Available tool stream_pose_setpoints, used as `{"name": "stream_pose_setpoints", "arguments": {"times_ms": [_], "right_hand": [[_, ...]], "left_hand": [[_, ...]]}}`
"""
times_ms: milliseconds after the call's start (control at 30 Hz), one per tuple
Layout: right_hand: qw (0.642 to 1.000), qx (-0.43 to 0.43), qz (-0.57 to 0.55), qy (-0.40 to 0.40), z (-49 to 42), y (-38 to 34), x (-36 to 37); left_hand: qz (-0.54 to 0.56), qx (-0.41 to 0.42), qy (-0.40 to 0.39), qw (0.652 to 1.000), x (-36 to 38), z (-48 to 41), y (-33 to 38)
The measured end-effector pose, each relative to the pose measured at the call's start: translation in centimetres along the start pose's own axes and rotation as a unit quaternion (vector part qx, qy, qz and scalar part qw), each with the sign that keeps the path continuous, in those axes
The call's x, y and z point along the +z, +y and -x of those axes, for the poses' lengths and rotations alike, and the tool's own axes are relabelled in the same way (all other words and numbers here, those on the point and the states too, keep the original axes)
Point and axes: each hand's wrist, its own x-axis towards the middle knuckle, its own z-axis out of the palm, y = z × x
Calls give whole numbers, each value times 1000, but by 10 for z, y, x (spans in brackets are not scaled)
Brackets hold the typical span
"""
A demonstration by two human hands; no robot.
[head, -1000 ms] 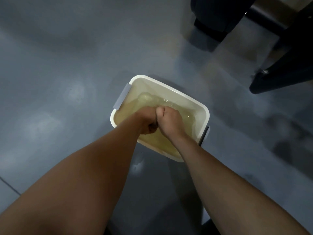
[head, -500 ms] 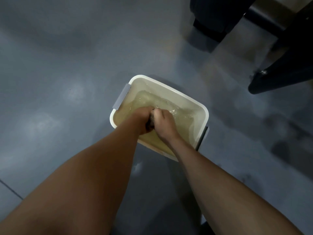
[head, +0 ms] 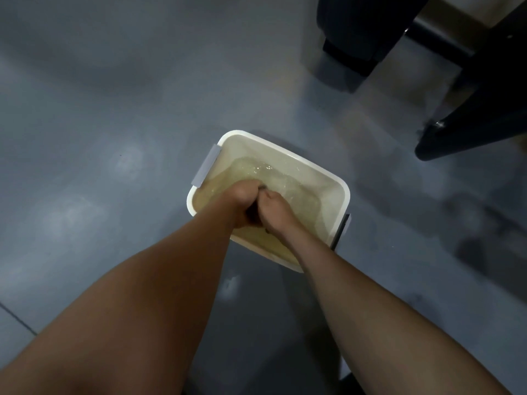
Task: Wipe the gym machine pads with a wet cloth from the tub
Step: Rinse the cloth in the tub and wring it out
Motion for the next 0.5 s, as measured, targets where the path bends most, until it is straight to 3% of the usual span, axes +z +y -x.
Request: {"name": "stream_pose_setpoints", "arguments": {"times_ms": [100,200,300,367,433,500], "right_hand": [[992,-100,-46,68,11,-4,4],[980,-134,117,94,5,0,2],[973,-38,180,137,-9,3,-10],[972,51,148,173,-13,5,-18],[972,121,118,161,-13,6,-21],[987,125,58,78,-13,4,-23]], "left_hand": [[20,28,12,999,-4,-1,3],[-16,39,32,999,-4,-6,6],[-22,40,27,999,-2,-6,8],[-132,53,48,989,-4,-2,7],[-256,77,90,959,-9,-4,6],[-419,99,106,896,-14,-11,4]]}}
